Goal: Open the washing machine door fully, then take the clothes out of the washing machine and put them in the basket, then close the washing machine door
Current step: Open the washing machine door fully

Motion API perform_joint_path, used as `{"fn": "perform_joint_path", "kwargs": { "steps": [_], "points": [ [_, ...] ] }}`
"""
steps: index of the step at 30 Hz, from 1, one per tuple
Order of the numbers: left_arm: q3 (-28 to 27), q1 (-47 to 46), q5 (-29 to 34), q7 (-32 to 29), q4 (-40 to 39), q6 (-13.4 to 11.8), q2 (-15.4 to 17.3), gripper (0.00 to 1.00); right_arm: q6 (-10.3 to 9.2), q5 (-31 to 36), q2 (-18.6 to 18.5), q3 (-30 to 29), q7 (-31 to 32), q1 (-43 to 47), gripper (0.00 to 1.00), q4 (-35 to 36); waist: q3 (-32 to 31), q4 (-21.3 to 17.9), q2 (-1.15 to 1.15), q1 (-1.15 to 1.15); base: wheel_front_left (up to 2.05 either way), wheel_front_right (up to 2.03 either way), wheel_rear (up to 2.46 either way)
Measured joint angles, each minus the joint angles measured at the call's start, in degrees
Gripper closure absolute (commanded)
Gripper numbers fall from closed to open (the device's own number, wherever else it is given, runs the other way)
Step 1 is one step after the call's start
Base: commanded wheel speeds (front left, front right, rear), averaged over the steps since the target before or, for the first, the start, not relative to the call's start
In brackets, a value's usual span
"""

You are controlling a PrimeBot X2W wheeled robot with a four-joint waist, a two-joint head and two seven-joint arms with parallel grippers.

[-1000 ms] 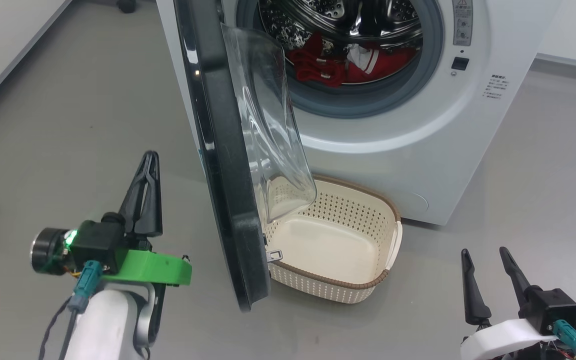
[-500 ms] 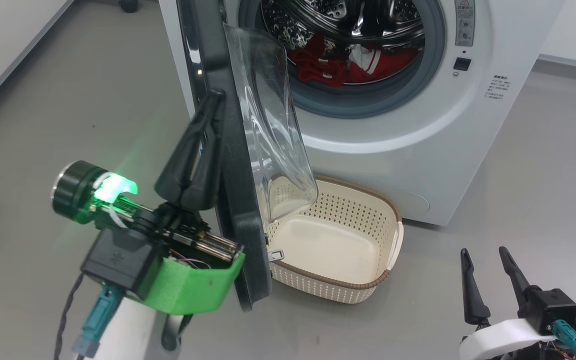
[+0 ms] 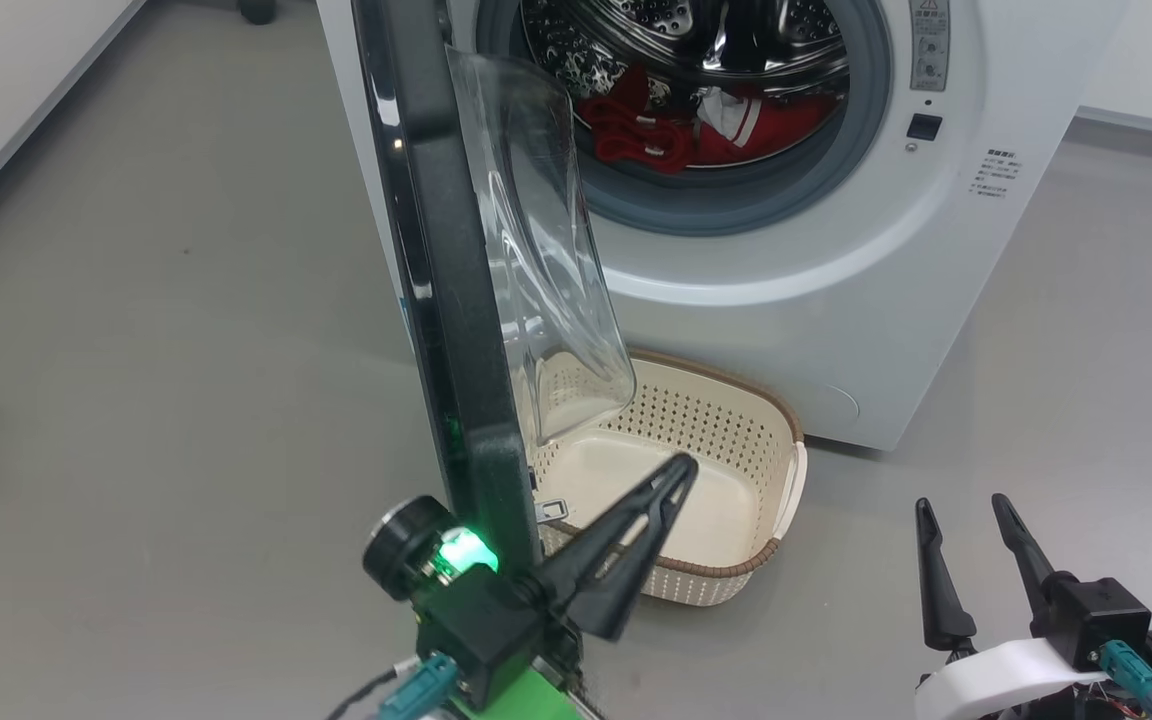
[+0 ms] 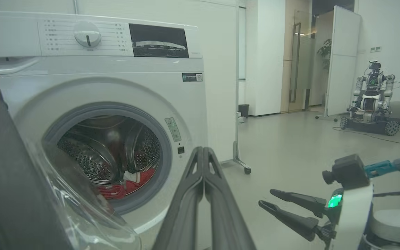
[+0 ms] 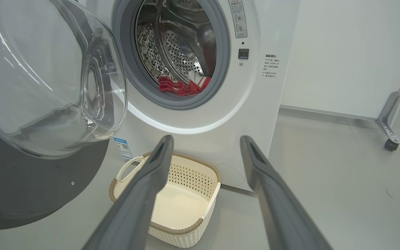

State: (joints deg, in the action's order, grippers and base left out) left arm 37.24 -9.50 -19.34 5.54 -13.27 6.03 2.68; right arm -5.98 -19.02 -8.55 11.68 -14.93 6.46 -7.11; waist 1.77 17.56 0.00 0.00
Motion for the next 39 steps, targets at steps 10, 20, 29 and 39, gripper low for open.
{"fn": "perform_joint_path", "kwargs": {
  "steps": [10, 20, 29, 39],
  "points": [
    [4.0, 2.8, -0.7, -6.3, 3.7, 0.3, 1.8, 1.00, 0.37, 0.2, 0.0, -0.2, 0.0, 0.0, 0.00, 0.0, 0.4, -0.2, 0.00, 0.00, 0.00, 0.00, 0.00],
    [0.3, 3.4, 0.7, -7.5, 7.5, -2.2, 2.4, 1.00, 0.64, 0.6, 0.5, -0.6, 0.0, 0.0, 0.00, -0.2, 0.4, -0.8, 0.00, 0.00, 0.00, 0.00, 0.00],
    [-1.7, 3.6, 1.1, -7.6, 10.9, -4.2, 2.4, 1.00, 0.87, 1.0, 0.5, -1.0, 0.0, 0.0, 0.00, -0.2, 0.7, -1.1, 0.00, 0.00, 0.00, 0.00, 0.00],
    [-3.7, 3.6, 1.3, -7.4, 13.4, -5.7, 2.7, 1.00, 0.90, 1.0, 0.9, -1.2, 0.0, 0.0, 0.00, -0.2, 1.2, -1.4, 0.00, 0.00, 0.00, 0.00, 0.00]
  ]
}}
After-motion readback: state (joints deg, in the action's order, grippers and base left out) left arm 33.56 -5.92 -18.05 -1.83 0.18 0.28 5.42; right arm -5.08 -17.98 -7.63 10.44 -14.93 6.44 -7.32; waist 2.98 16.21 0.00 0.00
